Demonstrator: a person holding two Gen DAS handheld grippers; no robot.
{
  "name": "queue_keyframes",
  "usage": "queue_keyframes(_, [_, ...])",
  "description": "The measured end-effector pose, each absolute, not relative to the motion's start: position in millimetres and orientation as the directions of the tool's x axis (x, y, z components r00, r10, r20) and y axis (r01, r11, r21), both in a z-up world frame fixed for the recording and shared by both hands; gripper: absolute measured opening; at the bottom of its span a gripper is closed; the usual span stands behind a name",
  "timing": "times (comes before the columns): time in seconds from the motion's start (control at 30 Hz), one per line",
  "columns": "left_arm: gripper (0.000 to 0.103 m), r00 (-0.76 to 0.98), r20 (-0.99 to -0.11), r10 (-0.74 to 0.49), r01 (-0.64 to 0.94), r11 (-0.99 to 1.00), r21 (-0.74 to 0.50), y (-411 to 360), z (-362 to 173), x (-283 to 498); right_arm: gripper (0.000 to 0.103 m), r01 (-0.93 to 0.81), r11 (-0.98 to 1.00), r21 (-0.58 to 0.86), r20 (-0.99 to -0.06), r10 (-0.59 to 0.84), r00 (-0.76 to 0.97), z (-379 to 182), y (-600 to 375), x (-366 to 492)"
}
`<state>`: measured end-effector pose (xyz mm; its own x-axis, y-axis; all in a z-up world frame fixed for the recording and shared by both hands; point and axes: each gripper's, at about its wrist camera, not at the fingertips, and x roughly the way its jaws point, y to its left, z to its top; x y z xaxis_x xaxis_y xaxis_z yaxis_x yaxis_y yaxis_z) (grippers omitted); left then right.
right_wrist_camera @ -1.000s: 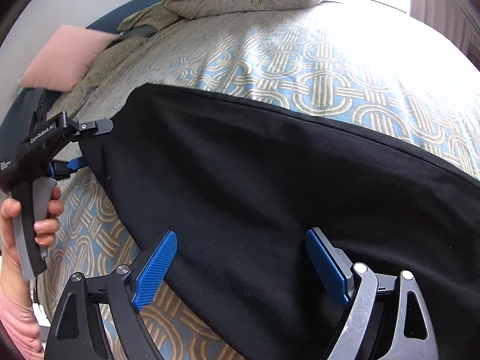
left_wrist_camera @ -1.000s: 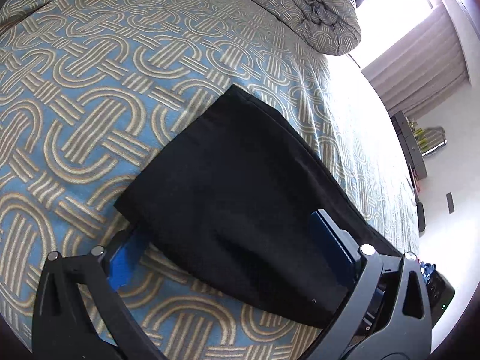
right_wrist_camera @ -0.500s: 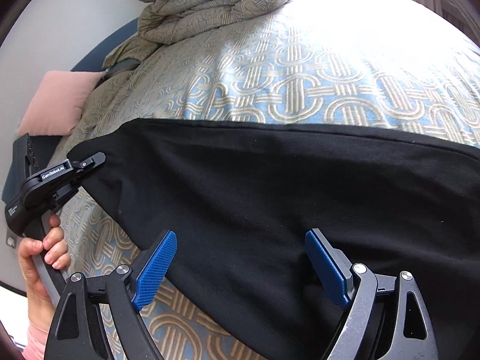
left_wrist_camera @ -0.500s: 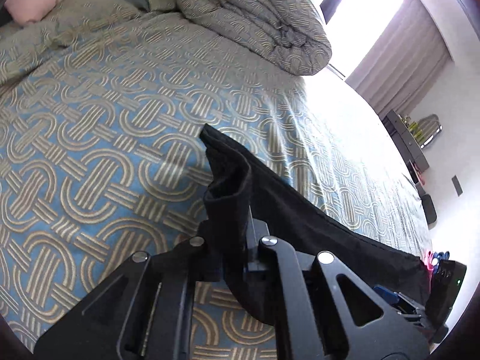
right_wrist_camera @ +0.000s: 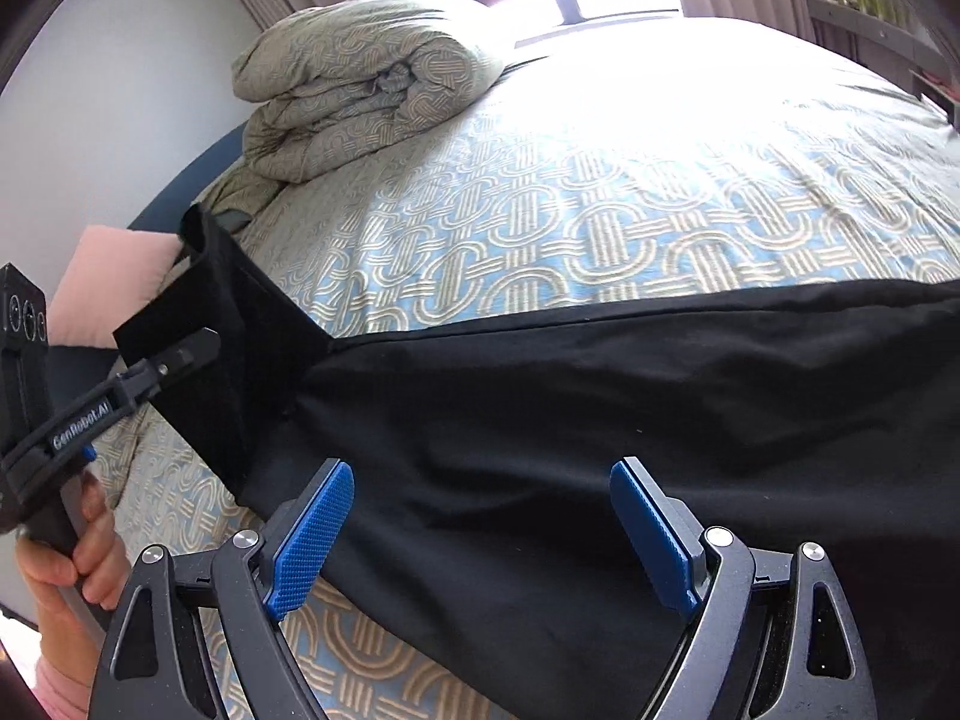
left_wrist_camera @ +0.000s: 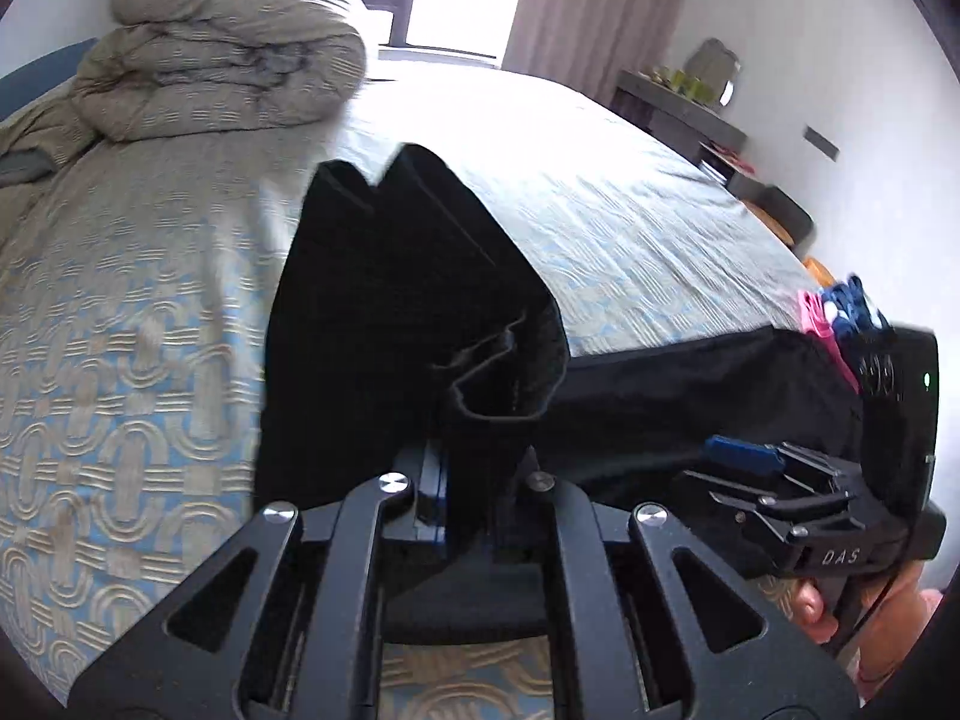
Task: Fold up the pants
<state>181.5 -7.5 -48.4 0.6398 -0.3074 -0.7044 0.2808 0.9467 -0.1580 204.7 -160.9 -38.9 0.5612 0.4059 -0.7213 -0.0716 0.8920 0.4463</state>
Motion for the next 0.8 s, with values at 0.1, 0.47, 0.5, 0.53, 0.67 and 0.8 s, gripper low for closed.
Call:
queue_keyframes(0.1, [0.012,0.569,-0.761,-0.312,0.346,0.930,-0.123,-56,-78,176,0.089,-0.042,0.846,0.532,-0.693,0.463,0.552,-45,-187,198])
queue_keyframes(0.47, [0.047,0.573,-0.758,-0.311,0.301,0.940,-0.158,-28,-76,146,0.089,-0.021,0.771,0.636,-0.663,0.560,0.497,-63,-202,201])
queue_keyframes(0.5, [0.048,0.583,-0.752,-0.307,0.305,0.941,-0.148,-25,-74,143,0.089,-0.028,0.767,0.641,-0.658,0.568,0.494,-64,-199,204])
queue_keyframes(0.53, [0.048,0.591,-0.749,-0.301,0.308,0.942,-0.136,-24,-72,139,0.089,-0.036,0.761,0.648,-0.653,0.579,0.489,-63,-194,206])
queue_keyframes(0.67, [0.049,0.601,-0.758,-0.252,0.281,0.955,-0.095,-17,-78,134,0.089,-0.051,0.739,0.671,-0.645,0.617,0.451,-65,-181,213])
queue_keyframes(0.8, [0.049,0.585,-0.778,-0.228,0.223,0.968,-0.116,0,-90,135,0.089,-0.050,0.742,0.668,-0.658,0.622,0.424,-67,-172,215])
